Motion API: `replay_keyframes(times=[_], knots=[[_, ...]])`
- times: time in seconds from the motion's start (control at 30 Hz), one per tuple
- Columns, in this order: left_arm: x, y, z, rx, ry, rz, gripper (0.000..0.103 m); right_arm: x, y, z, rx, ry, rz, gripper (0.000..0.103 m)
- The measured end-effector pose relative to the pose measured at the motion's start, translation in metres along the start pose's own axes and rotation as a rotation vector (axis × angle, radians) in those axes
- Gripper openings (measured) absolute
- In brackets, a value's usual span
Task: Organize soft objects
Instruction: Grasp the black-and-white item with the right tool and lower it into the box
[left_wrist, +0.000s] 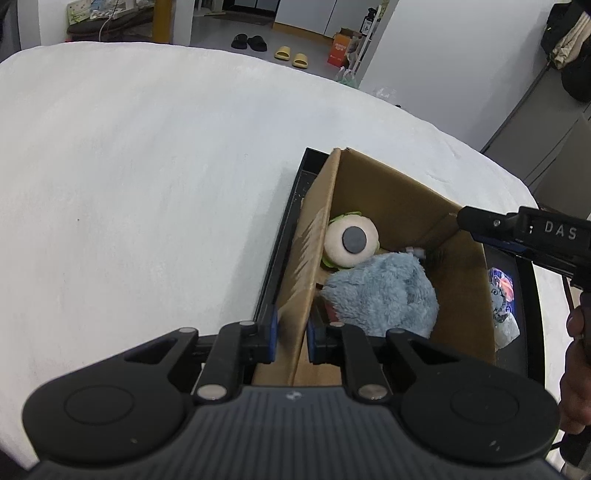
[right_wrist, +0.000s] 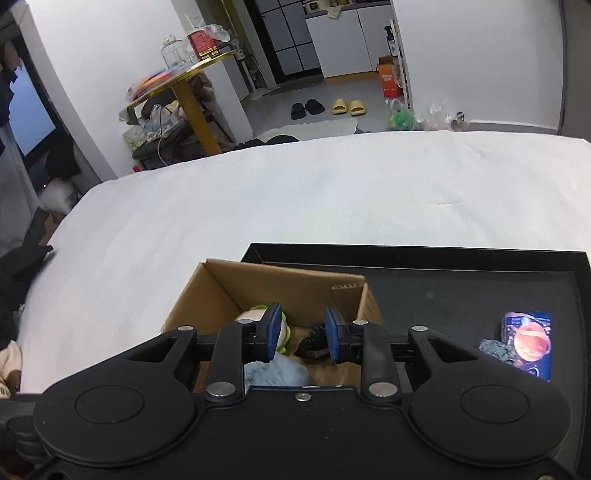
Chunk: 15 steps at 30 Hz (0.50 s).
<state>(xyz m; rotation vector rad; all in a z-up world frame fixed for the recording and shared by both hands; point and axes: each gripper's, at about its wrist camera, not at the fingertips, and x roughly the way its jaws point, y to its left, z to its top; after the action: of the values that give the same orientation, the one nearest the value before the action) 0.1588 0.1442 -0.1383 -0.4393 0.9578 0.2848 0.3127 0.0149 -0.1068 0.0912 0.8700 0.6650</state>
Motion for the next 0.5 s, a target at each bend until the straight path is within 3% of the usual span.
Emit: replay_keyframes(times=[0.23,0.5], knots=[[-0.004,-0.001,-0.002,0.007,-0.006,0.013,0.014,-0.023,-0.004,-0.008,0.015,-0.041,0.023,0.027],[-0.008,-0.020,0.000,0.107,0.001,0.043,0.021,-0.046,-0.025,-0.016,0.041,-0.060,-0.021,0.028]])
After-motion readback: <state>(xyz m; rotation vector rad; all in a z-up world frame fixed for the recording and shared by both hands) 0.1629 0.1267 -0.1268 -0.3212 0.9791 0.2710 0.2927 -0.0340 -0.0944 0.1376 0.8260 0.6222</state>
